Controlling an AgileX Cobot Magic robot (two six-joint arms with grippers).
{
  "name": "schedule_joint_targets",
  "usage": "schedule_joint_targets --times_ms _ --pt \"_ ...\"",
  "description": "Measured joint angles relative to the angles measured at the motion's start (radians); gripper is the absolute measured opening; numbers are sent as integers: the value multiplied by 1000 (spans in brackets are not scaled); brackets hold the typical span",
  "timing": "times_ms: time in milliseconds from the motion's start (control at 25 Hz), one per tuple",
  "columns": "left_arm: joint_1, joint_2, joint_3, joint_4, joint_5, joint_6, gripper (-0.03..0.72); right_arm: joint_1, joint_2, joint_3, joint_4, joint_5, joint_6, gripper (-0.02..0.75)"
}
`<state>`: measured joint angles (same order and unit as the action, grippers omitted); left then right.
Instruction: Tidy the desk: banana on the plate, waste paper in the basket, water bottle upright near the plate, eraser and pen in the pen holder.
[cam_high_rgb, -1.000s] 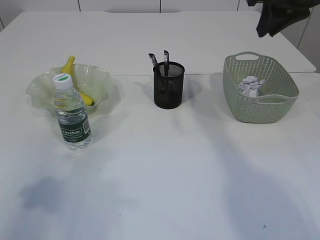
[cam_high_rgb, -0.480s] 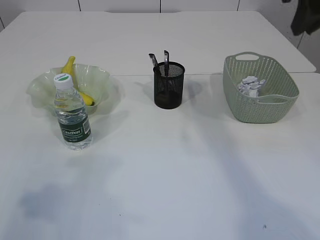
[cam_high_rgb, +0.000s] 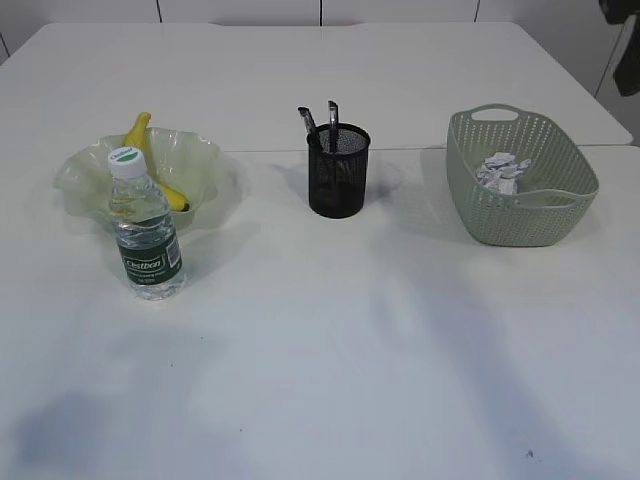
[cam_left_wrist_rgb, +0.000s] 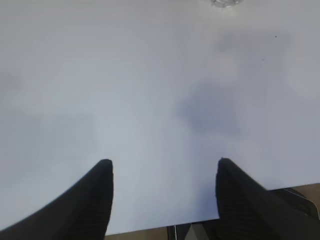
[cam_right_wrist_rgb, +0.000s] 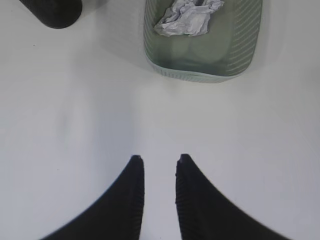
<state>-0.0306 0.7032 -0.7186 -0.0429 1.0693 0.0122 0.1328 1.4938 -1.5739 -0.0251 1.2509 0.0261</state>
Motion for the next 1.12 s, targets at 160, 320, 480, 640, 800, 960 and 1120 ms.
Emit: schedule_joint_targets --times_ms 160,320,480,640,800,960,1120 --pt "0 -72 0 7 34 -35 449 0 -76 73 0 0 -7 169" --pt "0 -158 0 9 74 -59 449 0 -182 144 0 0 -10 169" --pt "0 -235 0 25 114 -61 448 0 -299 185 0 2 -8 169" --pt "0 -320 0 31 171 -62 448 0 -439 228 0 4 1 169" --pt "0 -420 0 33 186 -63 447 0 -581 288 -23 6 6 169" --pt "0 -504 0 43 188 -63 447 0 -717 378 -70 12 6 169" --pt "0 -561 0 43 196 -63 442 0 -839 472 -79 16 6 169"
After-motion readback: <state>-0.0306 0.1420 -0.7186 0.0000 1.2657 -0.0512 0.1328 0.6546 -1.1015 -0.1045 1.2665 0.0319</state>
